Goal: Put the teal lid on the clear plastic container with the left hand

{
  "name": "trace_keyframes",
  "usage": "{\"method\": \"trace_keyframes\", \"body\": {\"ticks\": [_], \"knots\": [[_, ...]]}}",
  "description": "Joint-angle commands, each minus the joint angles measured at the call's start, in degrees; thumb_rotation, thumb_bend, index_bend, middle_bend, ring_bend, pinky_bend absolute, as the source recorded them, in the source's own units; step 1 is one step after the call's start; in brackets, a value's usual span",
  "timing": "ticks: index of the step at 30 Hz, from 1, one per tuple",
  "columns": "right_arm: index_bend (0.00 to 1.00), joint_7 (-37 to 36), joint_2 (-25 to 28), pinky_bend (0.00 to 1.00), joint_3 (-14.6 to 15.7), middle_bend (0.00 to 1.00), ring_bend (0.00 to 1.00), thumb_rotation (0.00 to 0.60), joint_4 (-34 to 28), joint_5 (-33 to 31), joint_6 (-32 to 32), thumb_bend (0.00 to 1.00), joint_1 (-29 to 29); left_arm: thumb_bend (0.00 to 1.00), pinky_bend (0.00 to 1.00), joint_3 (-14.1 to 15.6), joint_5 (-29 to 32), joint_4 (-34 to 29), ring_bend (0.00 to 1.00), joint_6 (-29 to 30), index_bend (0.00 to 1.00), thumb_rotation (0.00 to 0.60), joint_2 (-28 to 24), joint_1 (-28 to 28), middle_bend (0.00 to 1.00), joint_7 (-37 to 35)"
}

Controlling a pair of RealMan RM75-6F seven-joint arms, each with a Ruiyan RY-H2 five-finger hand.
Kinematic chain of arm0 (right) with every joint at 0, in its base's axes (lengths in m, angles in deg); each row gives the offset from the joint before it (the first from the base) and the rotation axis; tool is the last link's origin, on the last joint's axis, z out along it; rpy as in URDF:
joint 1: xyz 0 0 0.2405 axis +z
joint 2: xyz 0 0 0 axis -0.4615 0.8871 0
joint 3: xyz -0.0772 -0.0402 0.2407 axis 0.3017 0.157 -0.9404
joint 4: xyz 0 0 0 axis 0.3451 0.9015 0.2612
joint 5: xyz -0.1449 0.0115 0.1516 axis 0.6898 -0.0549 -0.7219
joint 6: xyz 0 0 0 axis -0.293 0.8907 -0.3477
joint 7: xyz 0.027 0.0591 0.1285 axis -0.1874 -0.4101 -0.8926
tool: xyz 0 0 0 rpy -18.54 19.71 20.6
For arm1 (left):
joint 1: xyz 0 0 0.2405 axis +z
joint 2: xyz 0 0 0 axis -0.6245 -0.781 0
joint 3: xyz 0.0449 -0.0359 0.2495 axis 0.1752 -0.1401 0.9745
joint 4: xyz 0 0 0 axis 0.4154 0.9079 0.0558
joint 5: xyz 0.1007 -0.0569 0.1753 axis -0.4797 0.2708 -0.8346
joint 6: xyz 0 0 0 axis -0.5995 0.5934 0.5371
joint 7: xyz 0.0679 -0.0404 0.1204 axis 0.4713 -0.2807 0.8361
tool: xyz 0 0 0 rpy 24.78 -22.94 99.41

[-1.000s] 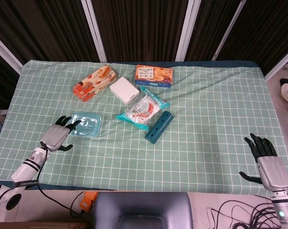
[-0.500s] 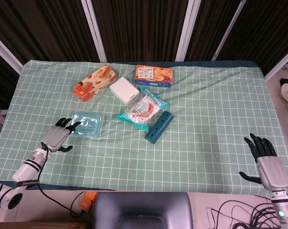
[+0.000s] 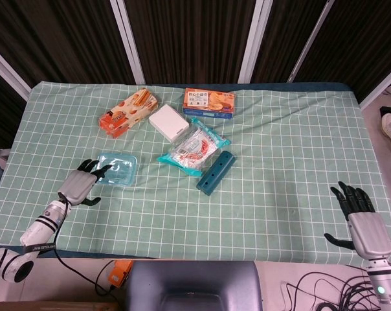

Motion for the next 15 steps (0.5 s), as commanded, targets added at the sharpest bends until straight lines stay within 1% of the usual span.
{"method": "trace_keyframes", "body": {"ticks": [1, 15], "knots": [[0.00, -0.04, 0.01, 0.00, 0.00, 0.00, 0.00, 0.600, 0.04, 0.01, -0.01, 0.16, 0.01, 0.24, 0.00, 0.01, 0.09, 0.18, 0.00, -0.20, 0.00, 0.600, 0.08, 0.01, 0.29, -0.06], [0.00, 0.13, -0.03, 0.00, -0.01, 0.00, 0.00, 0.600, 0.00, -0.05, -0.03, 0.16, 0.00, 0.24, 0.00, 0.45, -0.10, 1.73, 0.00, -1.09, 0.00, 0.600, 0.94, 0.25, 0.29, -0.92]]}}
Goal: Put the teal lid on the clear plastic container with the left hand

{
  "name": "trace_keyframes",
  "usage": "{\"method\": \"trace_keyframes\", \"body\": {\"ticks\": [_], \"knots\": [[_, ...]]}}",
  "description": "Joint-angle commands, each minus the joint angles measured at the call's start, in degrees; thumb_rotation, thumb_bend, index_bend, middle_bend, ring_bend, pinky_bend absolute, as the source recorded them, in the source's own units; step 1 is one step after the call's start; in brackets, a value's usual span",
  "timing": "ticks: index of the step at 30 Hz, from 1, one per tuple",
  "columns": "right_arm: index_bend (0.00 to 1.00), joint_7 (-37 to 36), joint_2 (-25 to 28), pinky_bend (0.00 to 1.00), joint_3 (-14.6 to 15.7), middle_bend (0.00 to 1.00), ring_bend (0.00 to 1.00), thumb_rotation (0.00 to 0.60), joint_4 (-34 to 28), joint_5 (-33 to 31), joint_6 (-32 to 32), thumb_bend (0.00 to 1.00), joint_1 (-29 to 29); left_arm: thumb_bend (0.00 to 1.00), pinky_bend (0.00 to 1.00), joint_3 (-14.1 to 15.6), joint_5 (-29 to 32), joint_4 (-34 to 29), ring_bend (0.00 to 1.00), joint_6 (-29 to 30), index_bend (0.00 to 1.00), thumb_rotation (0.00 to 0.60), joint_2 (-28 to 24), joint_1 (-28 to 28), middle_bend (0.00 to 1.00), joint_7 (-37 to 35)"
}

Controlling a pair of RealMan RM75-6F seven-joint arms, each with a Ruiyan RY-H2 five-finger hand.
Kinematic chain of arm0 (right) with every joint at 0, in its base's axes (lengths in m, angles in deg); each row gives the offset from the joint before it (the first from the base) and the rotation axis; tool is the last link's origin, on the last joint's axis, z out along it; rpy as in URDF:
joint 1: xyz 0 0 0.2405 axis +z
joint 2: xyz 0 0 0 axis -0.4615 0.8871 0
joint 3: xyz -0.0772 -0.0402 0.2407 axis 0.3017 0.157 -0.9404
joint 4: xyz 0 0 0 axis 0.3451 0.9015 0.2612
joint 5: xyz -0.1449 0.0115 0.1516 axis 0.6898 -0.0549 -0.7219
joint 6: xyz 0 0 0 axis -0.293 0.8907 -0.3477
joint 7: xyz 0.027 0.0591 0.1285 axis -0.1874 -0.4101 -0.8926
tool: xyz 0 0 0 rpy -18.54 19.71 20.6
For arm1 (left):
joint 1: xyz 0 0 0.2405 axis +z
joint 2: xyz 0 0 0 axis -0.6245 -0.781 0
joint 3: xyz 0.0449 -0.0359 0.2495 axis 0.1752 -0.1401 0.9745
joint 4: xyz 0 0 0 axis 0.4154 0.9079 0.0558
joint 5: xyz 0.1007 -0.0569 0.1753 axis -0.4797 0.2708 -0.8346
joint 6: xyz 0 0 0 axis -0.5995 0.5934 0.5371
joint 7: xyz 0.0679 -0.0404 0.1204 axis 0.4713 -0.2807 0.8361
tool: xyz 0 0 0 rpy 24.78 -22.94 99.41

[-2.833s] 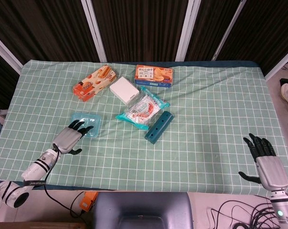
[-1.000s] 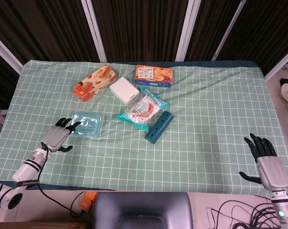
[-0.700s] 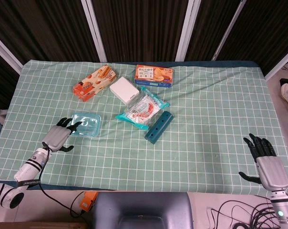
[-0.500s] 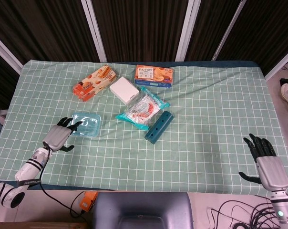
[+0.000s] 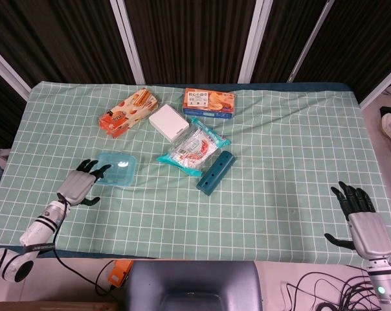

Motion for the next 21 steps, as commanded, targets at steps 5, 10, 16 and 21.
{"method": "trace_keyframes", "body": {"ticks": [5, 10, 16, 21], "knots": [[0.00, -0.10, 0.06, 0.00, 0.00, 0.00, 0.00, 0.600, 0.01, 0.04, 0.00, 0.16, 0.01, 0.24, 0.00, 0.24, -0.44, 0.61, 0.00, -0.27, 0.00, 0.600, 0.65, 0.00, 0.29, -0.48], [0.00, -0.16, 0.10, 0.00, 0.02, 0.00, 0.00, 0.600, 0.00, 0.10, -0.09, 0.16, 0.07, 0.24, 0.00, 0.34, -0.58, 1.00, 0.00, -0.58, 0.00, 0.600, 1.02, -0.06, 0.29, -0.71], [0.00, -0.17, 0.10, 0.00, 0.01, 0.00, 0.00, 0.600, -0.04, 0.06, 0.00, 0.16, 0.02, 0.24, 0.00, 0.49, -0.69, 1.53, 0.00, -0.88, 0.00, 0.600, 1.47, -0.04, 0.29, -0.98], [0.00, -0.08, 0.09, 0.00, 0.00, 0.00, 0.00, 0.600, -0.05, 0.00, -0.08, 0.16, 0.04, 0.24, 0.00, 0.46, -0.87, 1.89, 0.00, -0.89, 0.00, 0.600, 1.72, -0.09, 0.29, -1.21]]}}
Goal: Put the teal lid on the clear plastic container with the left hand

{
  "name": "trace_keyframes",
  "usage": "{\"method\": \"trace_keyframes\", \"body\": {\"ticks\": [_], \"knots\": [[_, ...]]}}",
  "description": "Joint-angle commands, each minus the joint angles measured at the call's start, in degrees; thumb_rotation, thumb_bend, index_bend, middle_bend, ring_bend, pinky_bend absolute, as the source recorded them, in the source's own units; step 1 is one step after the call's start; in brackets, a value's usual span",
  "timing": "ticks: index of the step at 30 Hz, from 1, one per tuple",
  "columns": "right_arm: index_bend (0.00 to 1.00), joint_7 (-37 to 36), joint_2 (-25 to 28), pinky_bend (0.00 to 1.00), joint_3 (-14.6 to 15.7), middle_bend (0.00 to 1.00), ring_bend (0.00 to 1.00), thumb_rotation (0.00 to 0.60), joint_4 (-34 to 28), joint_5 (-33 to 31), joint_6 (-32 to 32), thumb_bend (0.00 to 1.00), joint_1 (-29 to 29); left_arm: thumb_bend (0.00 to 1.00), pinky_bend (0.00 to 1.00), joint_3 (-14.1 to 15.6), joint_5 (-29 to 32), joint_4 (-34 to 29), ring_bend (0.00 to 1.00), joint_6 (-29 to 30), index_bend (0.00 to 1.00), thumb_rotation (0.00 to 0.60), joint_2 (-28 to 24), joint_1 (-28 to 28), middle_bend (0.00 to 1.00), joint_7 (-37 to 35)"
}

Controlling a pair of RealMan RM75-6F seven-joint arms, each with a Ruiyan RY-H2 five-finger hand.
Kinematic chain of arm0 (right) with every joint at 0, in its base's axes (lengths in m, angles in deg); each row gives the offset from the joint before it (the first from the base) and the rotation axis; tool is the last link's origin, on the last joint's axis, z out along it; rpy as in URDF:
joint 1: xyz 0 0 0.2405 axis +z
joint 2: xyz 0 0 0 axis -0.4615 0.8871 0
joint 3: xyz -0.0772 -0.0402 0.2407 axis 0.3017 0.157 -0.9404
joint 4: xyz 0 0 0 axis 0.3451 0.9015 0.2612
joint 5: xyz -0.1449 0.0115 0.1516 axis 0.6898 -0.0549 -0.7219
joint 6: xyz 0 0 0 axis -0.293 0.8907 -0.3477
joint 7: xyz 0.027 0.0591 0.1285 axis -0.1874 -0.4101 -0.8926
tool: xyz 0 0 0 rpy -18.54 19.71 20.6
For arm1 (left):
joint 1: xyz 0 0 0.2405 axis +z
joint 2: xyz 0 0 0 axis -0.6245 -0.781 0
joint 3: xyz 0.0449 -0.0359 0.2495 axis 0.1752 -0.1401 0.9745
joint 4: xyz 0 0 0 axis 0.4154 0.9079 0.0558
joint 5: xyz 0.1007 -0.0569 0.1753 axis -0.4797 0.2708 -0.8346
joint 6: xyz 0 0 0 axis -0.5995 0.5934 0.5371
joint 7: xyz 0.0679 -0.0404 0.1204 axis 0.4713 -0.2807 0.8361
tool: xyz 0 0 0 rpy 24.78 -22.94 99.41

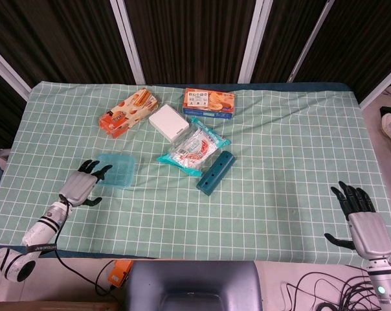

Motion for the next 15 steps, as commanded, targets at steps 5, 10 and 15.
{"method": "trace_keyframes", "body": {"ticks": [5, 10, 15], "knots": [[0.00, 0.03, 0.04, 0.00, 0.03, 0.00, 0.00, 0.600, -0.02, 0.06, -0.06, 0.16, 0.04, 0.24, 0.00, -0.02, -0.24, 0.36, 0.00, 0.09, 0.00, 0.600, 0.35, -0.02, 0.29, -0.26], [0.00, -0.05, 0.07, 0.00, -0.01, 0.00, 0.00, 0.600, -0.06, -0.01, 0.04, 0.16, -0.02, 0.24, 0.00, -0.54, -0.90, 0.18, 0.00, 1.59, 0.00, 0.600, 0.39, -0.01, 0.29, -0.60], [0.00, -0.24, 0.18, 0.00, 0.07, 0.00, 0.00, 0.600, -0.06, 0.20, 0.06, 0.16, -0.01, 0.24, 0.00, -1.88, -2.12, -1.42, 0.00, 5.38, 0.00, 0.600, -0.71, 0.13, 0.29, -0.51]]}}
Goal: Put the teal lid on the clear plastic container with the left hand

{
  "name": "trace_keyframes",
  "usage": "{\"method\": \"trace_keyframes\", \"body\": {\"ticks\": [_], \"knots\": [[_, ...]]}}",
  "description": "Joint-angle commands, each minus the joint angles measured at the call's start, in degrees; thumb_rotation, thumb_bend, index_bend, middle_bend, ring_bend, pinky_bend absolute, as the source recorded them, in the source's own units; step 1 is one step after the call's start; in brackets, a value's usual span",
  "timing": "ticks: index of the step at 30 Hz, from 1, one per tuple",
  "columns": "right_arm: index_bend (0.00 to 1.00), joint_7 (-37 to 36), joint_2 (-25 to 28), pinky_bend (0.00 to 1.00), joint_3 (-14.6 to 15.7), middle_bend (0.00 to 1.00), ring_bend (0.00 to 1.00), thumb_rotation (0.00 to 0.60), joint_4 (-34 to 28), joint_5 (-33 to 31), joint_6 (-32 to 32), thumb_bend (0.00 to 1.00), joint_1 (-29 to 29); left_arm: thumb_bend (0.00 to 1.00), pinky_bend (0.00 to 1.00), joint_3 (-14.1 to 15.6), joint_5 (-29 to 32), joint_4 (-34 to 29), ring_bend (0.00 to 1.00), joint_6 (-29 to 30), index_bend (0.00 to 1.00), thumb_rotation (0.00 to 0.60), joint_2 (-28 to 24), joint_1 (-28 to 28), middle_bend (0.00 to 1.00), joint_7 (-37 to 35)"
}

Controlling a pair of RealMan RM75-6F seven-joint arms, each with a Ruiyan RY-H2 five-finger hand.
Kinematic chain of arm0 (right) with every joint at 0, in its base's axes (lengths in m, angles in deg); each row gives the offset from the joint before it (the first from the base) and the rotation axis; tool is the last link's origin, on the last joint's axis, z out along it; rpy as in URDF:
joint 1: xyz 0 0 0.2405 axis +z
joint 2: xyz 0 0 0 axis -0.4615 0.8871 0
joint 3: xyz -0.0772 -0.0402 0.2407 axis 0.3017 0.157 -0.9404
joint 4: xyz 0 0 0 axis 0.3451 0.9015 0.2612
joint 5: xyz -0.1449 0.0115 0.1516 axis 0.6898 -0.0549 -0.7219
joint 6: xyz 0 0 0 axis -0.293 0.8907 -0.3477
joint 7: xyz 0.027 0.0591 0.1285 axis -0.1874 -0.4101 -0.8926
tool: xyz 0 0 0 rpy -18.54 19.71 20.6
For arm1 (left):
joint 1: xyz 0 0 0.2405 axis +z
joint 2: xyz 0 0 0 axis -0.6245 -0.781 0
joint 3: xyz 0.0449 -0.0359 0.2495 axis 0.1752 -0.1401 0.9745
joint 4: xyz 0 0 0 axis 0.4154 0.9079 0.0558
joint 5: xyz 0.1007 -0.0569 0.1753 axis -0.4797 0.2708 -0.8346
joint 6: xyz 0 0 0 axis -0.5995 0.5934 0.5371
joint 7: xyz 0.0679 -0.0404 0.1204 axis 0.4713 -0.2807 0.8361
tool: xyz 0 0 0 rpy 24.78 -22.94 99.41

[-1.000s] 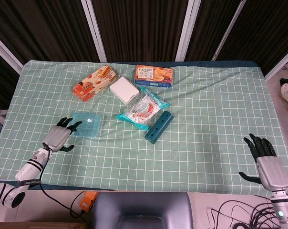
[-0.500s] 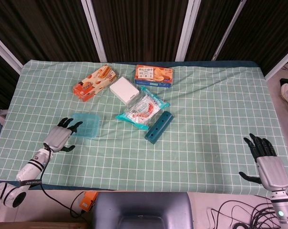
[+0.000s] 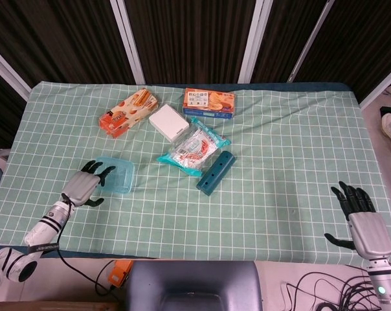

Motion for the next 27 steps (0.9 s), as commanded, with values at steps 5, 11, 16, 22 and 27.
{"method": "trace_keyframes", "body": {"ticks": [5, 11, 16, 22, 27], "knots": [[0.00, -0.36, 0.11, 0.00, 0.09, 0.00, 0.00, 0.600, 0.04, 0.24, 0.22, 0.16, -0.10, 0.24, 0.00, -2.46, -1.70, -3.17, 0.00, 6.23, 0.00, 0.600, -1.74, 0.46, 0.23, -0.10], [0.00, -0.76, 0.26, 0.00, 0.12, 0.00, 0.00, 0.600, 0.13, 0.42, 0.46, 0.16, -0.20, 0.24, 0.00, -2.67, -4.21, -8.32, 0.00, 12.85, 0.00, 0.600, -4.80, 2.69, 0.14, 0.24], [0.00, -0.52, 0.20, 0.00, 0.20, 0.00, 0.00, 0.600, 0.18, 0.57, 0.52, 0.16, -0.24, 0.24, 0.00, 0.26, -7.16, -14.33, 0.00, 24.04, 0.00, 0.600, -7.34, 10.16, 0.14, 1.88], [0.00, 1.67, -0.57, 0.00, 0.42, 0.00, 0.00, 0.600, -0.02, 0.50, -0.20, 0.16, 0.02, 0.24, 0.00, 4.41, -6.80, -15.67, 0.00, 39.32, 0.00, 0.600, -4.28, 23.36, 0.07, 8.09], [0.00, 3.71, -1.39, 0.00, 0.75, 0.00, 0.00, 0.600, -0.11, 1.07, -0.39, 0.16, 0.16, 0.25, 0.00, 5.66, -8.29, -14.59, 0.00, 43.84, 0.00, 0.600, -3.13, 27.49, 0.05, 11.60]]}}
